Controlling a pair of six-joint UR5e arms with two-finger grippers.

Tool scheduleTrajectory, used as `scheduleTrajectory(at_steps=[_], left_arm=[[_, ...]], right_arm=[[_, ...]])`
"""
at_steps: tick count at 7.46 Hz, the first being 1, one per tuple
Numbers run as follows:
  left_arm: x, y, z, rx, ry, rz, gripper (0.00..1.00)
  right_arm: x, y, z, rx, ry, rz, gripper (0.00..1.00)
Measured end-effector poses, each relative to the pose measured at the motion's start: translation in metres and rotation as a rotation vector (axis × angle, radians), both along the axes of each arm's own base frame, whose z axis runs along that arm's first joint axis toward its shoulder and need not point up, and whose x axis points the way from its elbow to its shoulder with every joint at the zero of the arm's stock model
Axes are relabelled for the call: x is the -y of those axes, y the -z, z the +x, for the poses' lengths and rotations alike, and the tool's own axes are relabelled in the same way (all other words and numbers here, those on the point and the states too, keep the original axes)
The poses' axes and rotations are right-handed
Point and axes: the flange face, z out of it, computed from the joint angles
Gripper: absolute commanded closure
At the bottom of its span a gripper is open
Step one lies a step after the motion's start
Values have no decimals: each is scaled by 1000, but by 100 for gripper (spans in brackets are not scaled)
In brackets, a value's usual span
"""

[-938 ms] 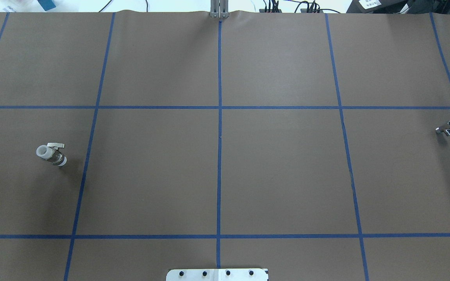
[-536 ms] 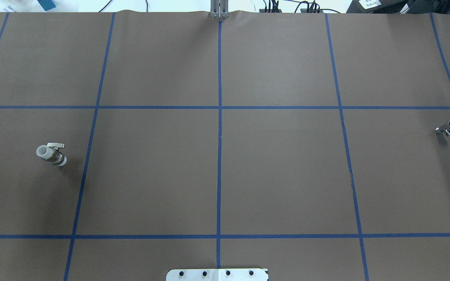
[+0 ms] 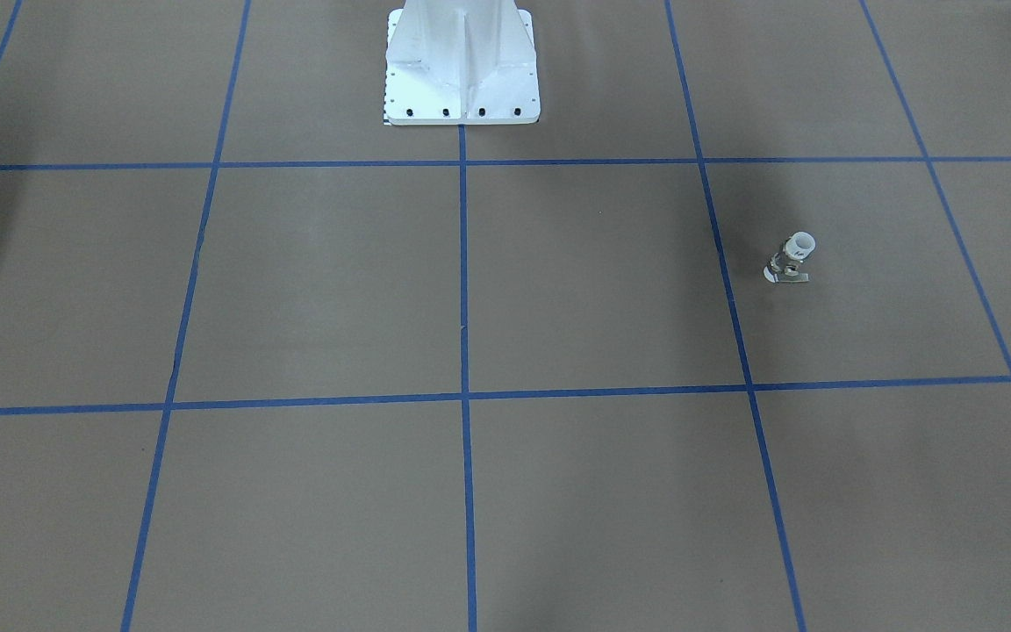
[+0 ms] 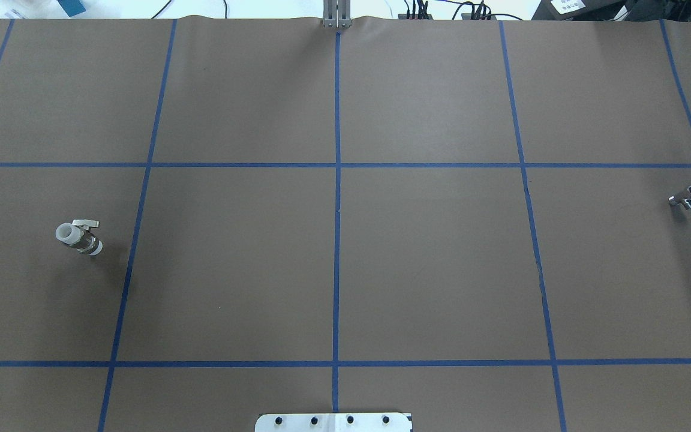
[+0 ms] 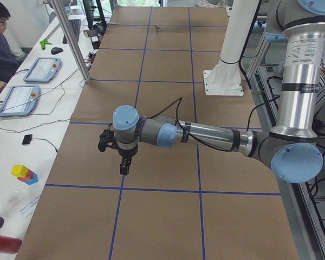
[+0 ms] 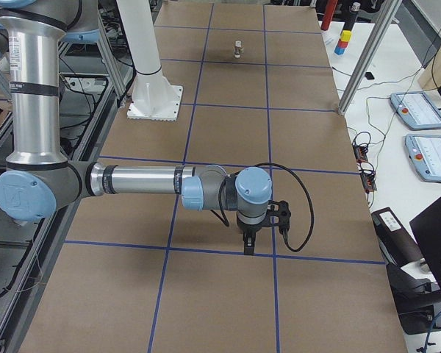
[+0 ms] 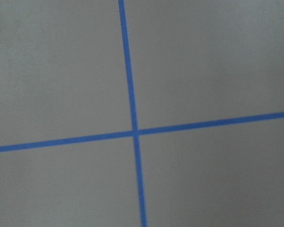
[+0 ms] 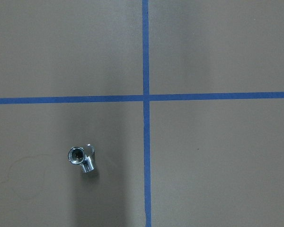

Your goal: Assemble PPR valve and pipe with both arms

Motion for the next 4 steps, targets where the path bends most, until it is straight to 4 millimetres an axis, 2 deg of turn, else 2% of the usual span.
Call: scheduleTrajectory(at_steps=[2,3,4], left_arm=[[17,61,73,-40,-16,-16,0],[19,82,110,-58,-26,-40,0],[15,94,147,-67,-50,-60,0]], right_arm=[[6,9,-5,-7,18,26,0],[10,12,-13,-12,36,32,0],[12,11,-20,-14,51,30,0]])
